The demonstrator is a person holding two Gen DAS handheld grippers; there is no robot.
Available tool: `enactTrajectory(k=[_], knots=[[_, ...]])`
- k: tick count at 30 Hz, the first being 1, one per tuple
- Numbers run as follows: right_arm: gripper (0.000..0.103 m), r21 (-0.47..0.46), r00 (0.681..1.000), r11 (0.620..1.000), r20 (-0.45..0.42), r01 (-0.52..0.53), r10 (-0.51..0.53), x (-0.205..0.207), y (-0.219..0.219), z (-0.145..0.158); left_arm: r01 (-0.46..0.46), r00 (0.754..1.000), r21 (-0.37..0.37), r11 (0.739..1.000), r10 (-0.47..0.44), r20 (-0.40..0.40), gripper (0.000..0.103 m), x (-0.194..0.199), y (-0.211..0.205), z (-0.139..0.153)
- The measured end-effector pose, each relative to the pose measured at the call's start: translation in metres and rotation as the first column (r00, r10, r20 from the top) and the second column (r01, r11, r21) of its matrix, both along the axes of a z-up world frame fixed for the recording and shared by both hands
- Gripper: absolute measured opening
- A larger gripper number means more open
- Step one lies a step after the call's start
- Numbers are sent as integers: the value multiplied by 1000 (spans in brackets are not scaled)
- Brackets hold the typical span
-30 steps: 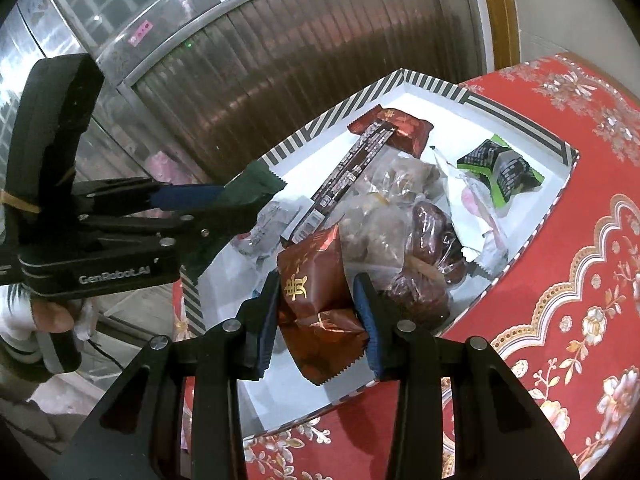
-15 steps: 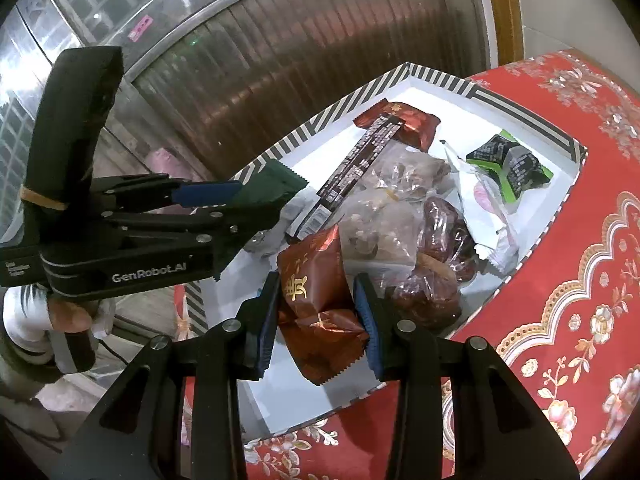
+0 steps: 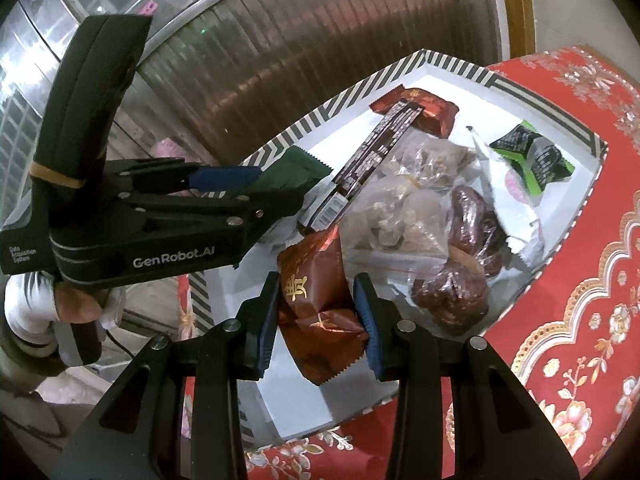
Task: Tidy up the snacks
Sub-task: 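Open both grippers to drop the green and red-gold packets in the tray, then move both grippers back to the remaining snacks on the tablecloth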
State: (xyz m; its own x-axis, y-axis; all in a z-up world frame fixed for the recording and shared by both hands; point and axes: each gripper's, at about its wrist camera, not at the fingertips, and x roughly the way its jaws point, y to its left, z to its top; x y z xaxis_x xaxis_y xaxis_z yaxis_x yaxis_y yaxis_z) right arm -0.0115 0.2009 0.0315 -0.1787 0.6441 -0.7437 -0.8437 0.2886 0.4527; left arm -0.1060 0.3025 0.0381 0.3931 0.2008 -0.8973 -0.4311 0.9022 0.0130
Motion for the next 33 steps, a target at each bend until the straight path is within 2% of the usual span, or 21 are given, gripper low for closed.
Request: enactTrajectory(k=[5,7,8,9,10,14,18,21,23,26,30,33], knots=[[37,-1,1000,1000,-6,-19,19,-4,6,-3,-6,1000,6,1000,6,-1,49,3,3,-2],[40,-1,1000,1000,5,-8,8,-5,6,0,-2,1000,11,1000,2,-5,54,4,4,-3],[46,1,1000,1000,8,-7,7,-5,7,1,5,1000,12,1000,-5,-7,59,5,4,-4],[51,2,1000,1000,12,-7,7,-5,7,3,10,1000,8,1000,-10,-10,69,6,4,-4],[58,12,1000,1000,21,-9,9,-5,6,5,14,1000,-1,1000,-14,-10,73,7,5,-4],[59,37,999,999,39,10,-11,-3,0,14,16,1000,-18,1000,-16,0,74,9,11,1],[59,58,997,996,37,68,-70,7,-18,24,43,998,-3,999,-43,48,74,11,14,22],[59,66,988,987,40,146,-148,17,-39,31,84,991,20,996,-85,106,85,17,8,43],[59,76,980,978,47,192,-196,22,-58,36,133,981,26,991,-135,140,87,24,-3,55],[59,93,960,958,48,271,-276,29,-91,41,226,959,19,974,-226,174,98,40,-31,70],[59,88,927,927,54,365,-371,33,-145,43,362,915,11,932,-357,189,99,65,-90,76],[59,67,883,885,67,461,-465,33,-195,41,461,876,-40,887,-447,179,99,82,-139,69]])
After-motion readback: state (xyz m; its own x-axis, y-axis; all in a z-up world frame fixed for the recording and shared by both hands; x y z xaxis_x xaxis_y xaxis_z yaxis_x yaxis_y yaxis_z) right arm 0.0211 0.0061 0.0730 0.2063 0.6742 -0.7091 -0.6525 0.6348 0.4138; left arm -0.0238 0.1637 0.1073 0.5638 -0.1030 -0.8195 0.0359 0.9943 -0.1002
